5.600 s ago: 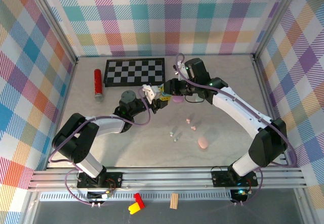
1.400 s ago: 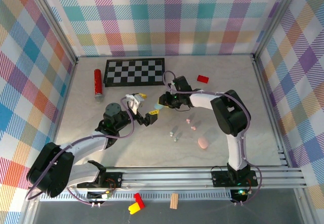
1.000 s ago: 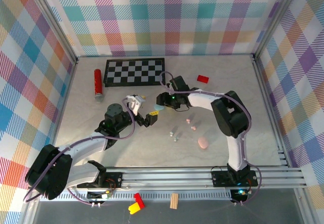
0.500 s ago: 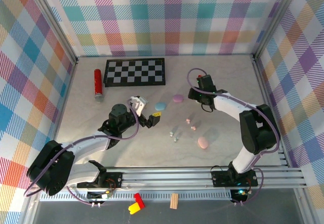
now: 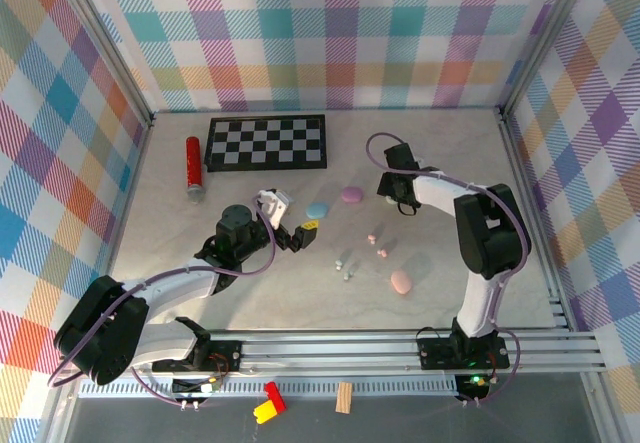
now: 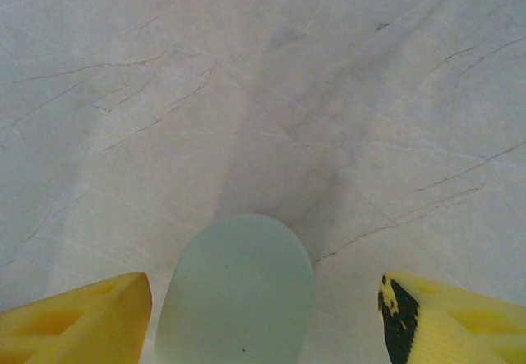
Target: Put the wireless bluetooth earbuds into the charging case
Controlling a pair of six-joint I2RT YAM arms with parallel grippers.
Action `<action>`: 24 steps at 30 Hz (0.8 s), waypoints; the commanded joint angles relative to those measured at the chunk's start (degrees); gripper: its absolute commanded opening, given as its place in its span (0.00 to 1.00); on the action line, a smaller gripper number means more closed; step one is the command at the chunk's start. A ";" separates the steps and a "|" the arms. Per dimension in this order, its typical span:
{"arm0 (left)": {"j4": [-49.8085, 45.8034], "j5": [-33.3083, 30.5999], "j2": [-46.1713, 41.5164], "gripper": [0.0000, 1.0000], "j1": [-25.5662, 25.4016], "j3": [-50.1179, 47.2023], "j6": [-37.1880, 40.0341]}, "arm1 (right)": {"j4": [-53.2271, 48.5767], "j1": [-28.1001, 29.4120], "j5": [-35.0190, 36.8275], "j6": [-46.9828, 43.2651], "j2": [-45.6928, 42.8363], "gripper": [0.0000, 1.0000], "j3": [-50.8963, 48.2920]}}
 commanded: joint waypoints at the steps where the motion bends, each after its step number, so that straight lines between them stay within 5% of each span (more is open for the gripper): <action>1: 1.31 -0.97 0.22 1.00 -0.57 0.75 0.99 | -2.22 0.57 -1.55 -0.34 1.36 0.71 2.36; 24: 2.28 -0.71 2.29 1.00 -0.69 1.53 1.50 | -5.83 1.00 -6.47 0.33 2.65 0.44 3.28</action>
